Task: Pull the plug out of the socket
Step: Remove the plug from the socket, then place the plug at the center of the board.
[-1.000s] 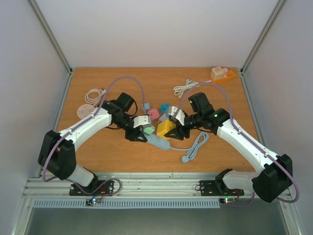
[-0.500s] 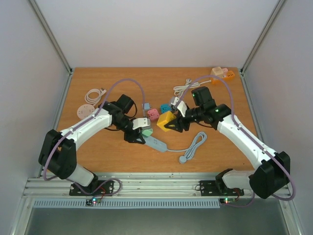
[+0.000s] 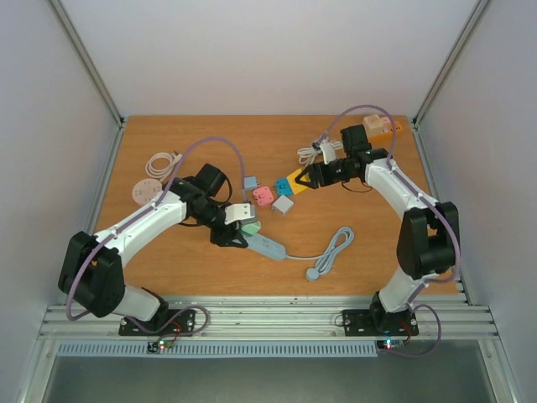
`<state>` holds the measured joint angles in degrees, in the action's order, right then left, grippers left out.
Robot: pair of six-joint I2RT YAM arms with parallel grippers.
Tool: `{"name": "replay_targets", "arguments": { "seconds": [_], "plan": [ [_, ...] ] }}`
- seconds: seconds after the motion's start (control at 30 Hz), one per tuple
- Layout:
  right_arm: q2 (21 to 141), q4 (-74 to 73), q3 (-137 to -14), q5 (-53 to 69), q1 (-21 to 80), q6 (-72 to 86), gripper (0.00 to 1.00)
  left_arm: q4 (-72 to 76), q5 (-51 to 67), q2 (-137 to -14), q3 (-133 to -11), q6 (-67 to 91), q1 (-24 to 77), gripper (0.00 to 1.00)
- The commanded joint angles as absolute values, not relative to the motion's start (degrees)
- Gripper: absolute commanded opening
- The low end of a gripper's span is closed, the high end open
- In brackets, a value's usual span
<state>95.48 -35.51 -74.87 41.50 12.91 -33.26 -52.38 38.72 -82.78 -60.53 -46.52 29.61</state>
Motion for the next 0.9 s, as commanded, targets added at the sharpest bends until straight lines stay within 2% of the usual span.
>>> {"name": "replay_targets", "arguments": {
  "seconds": [0.0,0.37,0.6,0.67,0.87],
  "plan": [
    [100.5,-36.0,-77.8,46.0,9.1,-23.6,0.01,-50.4,39.9,-80.7,-59.9,-46.9,29.6,0.0],
    [109.9,-34.9,-79.7,46.9,8.3,-19.2,0.01,-50.9,41.2,-80.0,-60.0,-47.3,29.8,0.0],
    [114.3,-35.6,-80.9,47.7,8.1,-18.8,0.06,-52.1,42.7,-79.8,-60.3,-48.2,29.9,0.0],
    [114.5,-35.4,-80.6,47.5,7.7,-18.6,0.12,-52.3,43.4,-79.4,-60.1,-48.6,29.9,0.0],
    [113.1,-35.5,-79.8,44.8,5.7,-18.5,0.43,-52.7,44.9,-78.5,-60.3,-49.3,29.9,0.0]
  ]
}}
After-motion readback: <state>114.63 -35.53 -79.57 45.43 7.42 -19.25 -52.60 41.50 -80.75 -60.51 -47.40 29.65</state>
